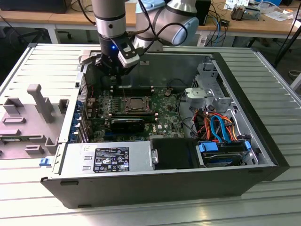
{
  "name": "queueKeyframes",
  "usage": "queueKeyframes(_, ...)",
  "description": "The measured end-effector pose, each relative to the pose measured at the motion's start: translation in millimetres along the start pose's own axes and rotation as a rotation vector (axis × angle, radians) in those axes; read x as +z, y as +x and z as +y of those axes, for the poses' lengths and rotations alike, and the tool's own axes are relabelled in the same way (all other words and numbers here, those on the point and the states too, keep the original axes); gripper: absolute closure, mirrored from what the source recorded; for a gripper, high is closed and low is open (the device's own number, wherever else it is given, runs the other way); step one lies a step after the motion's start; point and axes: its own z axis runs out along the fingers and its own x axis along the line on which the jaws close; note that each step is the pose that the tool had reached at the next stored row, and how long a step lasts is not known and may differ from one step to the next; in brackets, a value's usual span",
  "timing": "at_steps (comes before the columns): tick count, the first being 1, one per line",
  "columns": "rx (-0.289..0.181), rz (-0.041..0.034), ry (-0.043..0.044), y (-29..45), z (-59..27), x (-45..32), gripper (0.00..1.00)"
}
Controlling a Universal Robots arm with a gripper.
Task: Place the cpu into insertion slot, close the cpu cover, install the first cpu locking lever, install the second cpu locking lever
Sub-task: 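Install the first cpu locking lever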
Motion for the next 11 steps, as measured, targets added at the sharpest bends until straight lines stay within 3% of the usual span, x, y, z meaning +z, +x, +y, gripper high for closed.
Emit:
queueKeyframes(4,-0.001,0.0003,0.0005,-6.2,0.8,2.0,0.89)
queueKeyframes(11,0.000,0.0004,0.0010,-8.6,0.8,4.7,0.89)
